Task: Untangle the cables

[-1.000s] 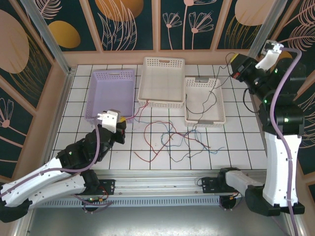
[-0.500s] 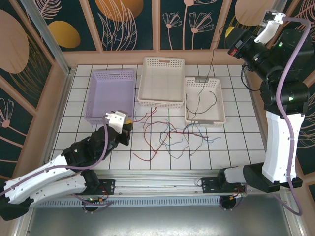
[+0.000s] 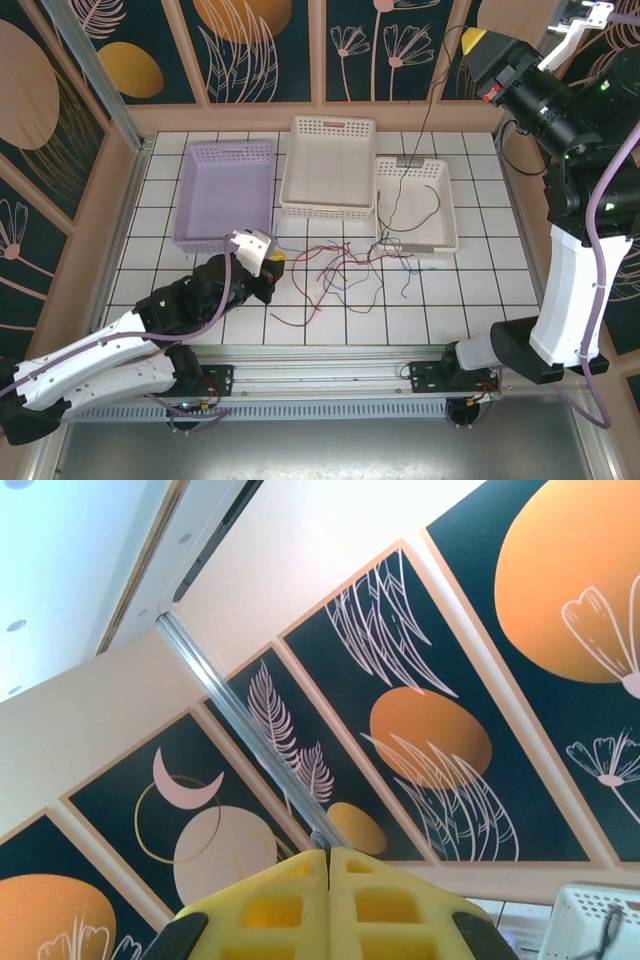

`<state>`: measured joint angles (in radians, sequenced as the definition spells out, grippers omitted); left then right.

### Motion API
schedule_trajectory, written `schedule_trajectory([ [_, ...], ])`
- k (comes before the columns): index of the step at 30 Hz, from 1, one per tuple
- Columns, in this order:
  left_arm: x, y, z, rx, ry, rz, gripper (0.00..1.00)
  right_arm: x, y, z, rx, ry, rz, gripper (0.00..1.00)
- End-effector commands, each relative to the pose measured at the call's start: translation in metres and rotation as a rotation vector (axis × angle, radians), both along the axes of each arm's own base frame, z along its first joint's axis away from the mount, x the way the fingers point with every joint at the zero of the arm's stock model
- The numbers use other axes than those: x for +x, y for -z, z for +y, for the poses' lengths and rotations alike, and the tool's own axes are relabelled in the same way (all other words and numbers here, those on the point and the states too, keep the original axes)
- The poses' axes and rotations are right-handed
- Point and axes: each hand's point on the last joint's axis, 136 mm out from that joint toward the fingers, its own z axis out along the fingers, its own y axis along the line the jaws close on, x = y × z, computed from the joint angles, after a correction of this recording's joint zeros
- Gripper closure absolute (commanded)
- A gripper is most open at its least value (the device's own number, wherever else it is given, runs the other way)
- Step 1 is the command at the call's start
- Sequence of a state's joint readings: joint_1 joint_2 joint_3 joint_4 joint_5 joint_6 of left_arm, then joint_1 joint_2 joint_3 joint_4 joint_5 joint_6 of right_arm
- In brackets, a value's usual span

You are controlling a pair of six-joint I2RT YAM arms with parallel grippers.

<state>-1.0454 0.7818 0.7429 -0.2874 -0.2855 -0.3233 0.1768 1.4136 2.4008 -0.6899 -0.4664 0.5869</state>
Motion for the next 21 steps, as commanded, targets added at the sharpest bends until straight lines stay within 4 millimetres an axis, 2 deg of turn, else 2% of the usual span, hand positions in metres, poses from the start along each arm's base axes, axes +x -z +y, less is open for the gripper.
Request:
schedule_trajectory([
  [1, -0.001, -0.002, -0.01, -0.059, 0.025, 0.018, 1.0, -0.004, 0.006, 0.003, -0.009, -0.021, 0.003, 1.0],
  [3, 0.005, -0.006, -0.002, -0.064, -0.035, 0.003, 1.0, 0.003, 0.024, 0.0, -0.038, 0.013, 0.038, 1.0],
  [6, 0.015, -0.027, 0.016, -0.09, -0.137, -0.049, 1.0, 0.005, 0.047, -0.006, -0.059, 0.059, 0.059, 1.0],
  [12, 0.024, -0.091, 0.032, -0.13, -0.221, -0.157, 1.0, 0.002, 0.091, -0.015, -0.083, 0.108, 0.099, 1.0],
  [17, 0.039, -0.124, 0.027, -0.087, -0.262, -0.263, 1.0, -0.011, 0.122, -0.017, -0.082, 0.112, 0.111, 1.0],
  [21, 0.056, -0.138, 0.013, -0.027, -0.283, -0.347, 1.0, -0.025, 0.129, -0.016, -0.075, 0.085, 0.094, 1.0],
])
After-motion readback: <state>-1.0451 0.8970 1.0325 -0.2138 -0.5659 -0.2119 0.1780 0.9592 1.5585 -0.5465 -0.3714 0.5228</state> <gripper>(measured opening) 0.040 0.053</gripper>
